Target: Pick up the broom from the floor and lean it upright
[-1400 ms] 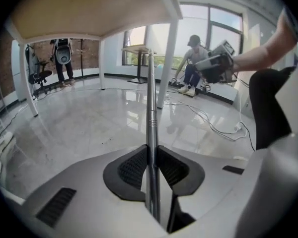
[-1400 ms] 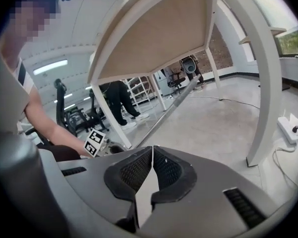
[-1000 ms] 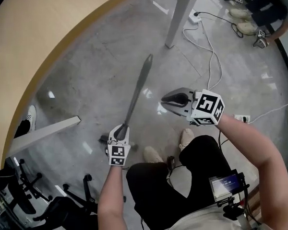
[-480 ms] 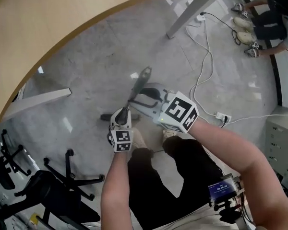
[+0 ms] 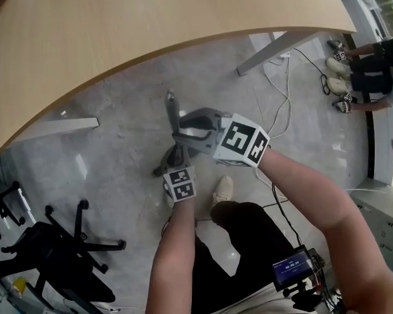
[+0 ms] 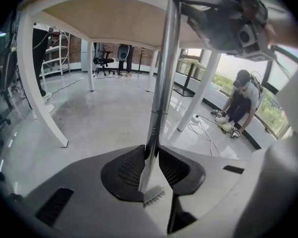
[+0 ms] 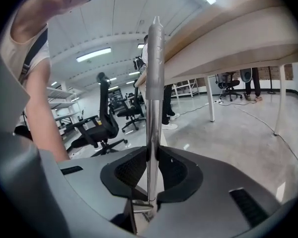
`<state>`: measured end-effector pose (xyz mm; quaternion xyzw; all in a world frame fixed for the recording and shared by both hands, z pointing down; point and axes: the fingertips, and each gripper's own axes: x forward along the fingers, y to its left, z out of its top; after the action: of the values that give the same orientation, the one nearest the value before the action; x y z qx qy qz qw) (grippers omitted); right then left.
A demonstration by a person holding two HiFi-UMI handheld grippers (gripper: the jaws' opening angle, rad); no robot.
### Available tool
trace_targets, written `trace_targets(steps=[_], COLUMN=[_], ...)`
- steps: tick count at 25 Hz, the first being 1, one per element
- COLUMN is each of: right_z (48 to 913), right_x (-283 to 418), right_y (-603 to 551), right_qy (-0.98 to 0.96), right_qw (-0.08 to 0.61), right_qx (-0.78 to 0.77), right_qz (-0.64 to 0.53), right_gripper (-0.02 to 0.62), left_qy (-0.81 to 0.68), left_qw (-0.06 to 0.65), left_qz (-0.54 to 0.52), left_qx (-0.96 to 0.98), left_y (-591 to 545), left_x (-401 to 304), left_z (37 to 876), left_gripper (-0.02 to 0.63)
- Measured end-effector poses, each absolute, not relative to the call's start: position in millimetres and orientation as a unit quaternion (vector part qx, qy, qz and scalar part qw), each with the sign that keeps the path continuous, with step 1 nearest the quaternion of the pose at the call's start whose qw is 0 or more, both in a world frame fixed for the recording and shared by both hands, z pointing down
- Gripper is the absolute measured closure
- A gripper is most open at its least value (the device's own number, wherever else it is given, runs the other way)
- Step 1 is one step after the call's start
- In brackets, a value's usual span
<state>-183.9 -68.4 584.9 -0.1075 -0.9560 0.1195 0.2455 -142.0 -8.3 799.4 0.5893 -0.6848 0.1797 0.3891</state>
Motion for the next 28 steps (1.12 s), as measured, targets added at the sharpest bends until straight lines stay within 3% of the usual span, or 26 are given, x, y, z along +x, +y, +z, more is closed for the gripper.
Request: trace_targets(steps=[3,7,23,28], right_z=[591.4,582.9,580.0,576.7], right_x=[-193.5,-212.7,-253.4,-251.7], right_y=[-85.6,-74.0,-89.9,-98.0], right_qy=[-0.953,-0.950,-0.949,-0.956], right_qw=[0.246,0.228,0.223,0.221], right_qx=[-0.130,-0.191,-0.217,-0.189], right_qz=[0.118,0.093,0.053,0.050], right_gripper=[0.515,0.515,0.509,0.448], left_qy=[-0.680,-0.673,-0.693,-0.695], left_qw=[0.415,0.413,0.427,0.416], left_qz=[0.136,0.114,0.082,0.081], left_qx=[0.588,0.602,0.575,0.581], left_y=[-22.7,-17.2,34.8,36.3], left_x=[-146.6,-153.2,-170.5,-177.3], left_z=[802.7,787.3,775.7,767.6], left_gripper=[0.512,0.431,0.430,0.430])
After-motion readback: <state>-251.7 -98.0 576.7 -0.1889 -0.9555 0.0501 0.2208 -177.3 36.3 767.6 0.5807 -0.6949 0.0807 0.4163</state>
